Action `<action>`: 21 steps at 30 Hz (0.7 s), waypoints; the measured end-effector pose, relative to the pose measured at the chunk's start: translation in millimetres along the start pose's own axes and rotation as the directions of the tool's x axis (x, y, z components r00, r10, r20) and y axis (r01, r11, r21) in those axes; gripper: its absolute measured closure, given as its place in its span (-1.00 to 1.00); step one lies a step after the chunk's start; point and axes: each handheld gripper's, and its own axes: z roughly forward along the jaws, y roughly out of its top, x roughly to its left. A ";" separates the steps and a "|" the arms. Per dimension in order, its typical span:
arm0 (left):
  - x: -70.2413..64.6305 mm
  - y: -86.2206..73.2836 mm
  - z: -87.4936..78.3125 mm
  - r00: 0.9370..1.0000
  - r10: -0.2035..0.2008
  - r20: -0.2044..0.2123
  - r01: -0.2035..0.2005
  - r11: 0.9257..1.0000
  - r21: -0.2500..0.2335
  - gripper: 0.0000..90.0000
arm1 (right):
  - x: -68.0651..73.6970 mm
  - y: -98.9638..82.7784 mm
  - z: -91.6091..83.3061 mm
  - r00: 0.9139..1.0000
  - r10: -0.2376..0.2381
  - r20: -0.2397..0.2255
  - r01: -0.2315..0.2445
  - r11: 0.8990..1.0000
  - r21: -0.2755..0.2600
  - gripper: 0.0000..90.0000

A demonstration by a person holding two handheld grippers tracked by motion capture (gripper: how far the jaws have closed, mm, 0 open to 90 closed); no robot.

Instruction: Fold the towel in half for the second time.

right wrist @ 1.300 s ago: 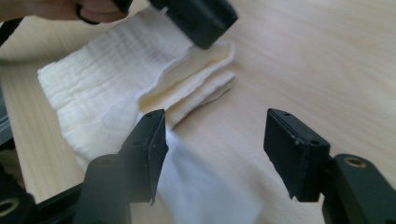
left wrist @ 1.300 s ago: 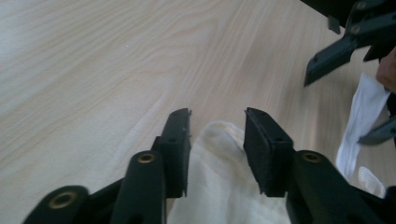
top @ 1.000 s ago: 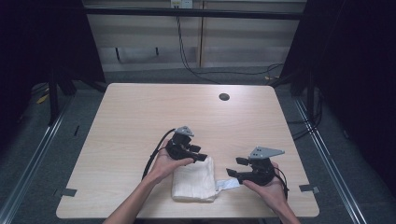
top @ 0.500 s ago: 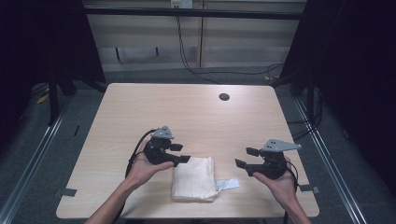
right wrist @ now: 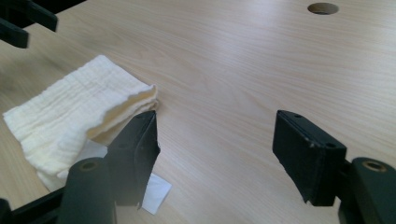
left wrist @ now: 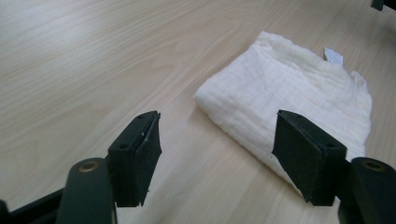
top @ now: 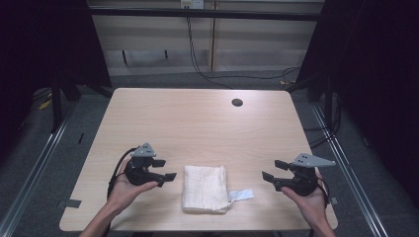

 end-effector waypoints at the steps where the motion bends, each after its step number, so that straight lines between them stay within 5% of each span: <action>1: -0.1 -4.7 -5.3 1.000 -0.004 -0.010 0.004 1.000 -0.008 -0.30 | -0.2 -1.6 -1.2 1.000 -0.006 0.001 0.006 1.000 0.001 -0.34; 10: 6.8 -36.7 -40.5 0.994 -0.063 -0.089 0.058 0.996 -0.065 -0.39 | -6.2 -15.8 -13.3 1.000 0.023 0.015 -0.023 1.000 -0.020 -0.36; 13: 10.2 -48.9 -46.1 0.986 -0.095 -0.140 0.084 0.993 -0.083 -0.40 | -9.3 -20.7 -17.0 0.999 0.041 0.027 -0.040 0.999 -0.029 -0.36; 15: 12.5 -57.1 -49.2 0.982 -0.134 -0.134 0.123 0.988 -0.089 -0.39 | -12.4 -22.9 -19.5 0.998 0.054 0.034 -0.053 0.998 -0.035 -0.36; 17: 9.7 -64.0 -53.2 0.976 -0.136 -0.168 0.117 0.986 -0.119 -0.37 | -14.5 -23.8 -22.0 0.997 0.058 0.046 -0.055 0.997 -0.046 -0.36; 19: 10.5 -73.1 -54.8 0.977 -0.163 -0.135 0.145 0.980 -0.136 -0.37 | -17.3 -26.0 -23.8 0.996 0.072 0.054 -0.069 0.996 -0.060 -0.37; 21: 10.0 -74.6 -57.2 0.978 -0.142 -0.151 0.123 0.984 -0.130 -0.34 | -18.8 -29.6 -23.6 0.994 0.087 0.061 -0.084 0.995 -0.057 -0.36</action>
